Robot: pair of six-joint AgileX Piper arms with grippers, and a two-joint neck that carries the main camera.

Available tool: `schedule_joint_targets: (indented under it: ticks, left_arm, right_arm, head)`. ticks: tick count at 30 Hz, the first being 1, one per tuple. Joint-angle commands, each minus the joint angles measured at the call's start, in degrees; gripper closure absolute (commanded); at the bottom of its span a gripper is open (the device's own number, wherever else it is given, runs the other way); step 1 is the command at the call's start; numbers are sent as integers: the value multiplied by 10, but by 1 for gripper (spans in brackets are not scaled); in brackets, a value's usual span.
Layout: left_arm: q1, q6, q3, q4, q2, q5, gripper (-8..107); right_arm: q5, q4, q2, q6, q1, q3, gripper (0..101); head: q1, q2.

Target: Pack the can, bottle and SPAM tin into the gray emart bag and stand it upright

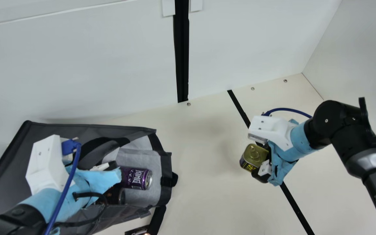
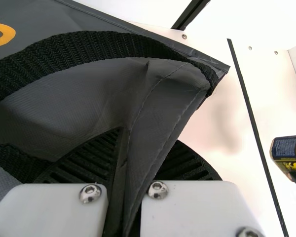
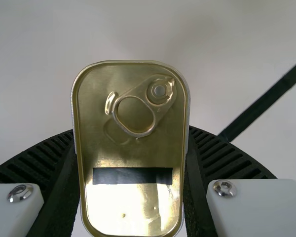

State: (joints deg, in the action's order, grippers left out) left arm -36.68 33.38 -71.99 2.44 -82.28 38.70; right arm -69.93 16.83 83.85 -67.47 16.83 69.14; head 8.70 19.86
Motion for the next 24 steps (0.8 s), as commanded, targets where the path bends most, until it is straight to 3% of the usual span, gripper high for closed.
schedule_joint_targets:
  ticks: [1,24]
  left_arm:
    - [0,0,0,0,0,0,107]
    - [0,0,0,0,0,0,107]
  right_arm:
    - [0,2,-5,-1,-12,-6,101]
    - [0,30,-69,13,-166,-81,101]
  head:
    - [13,1]
    - [13,1]
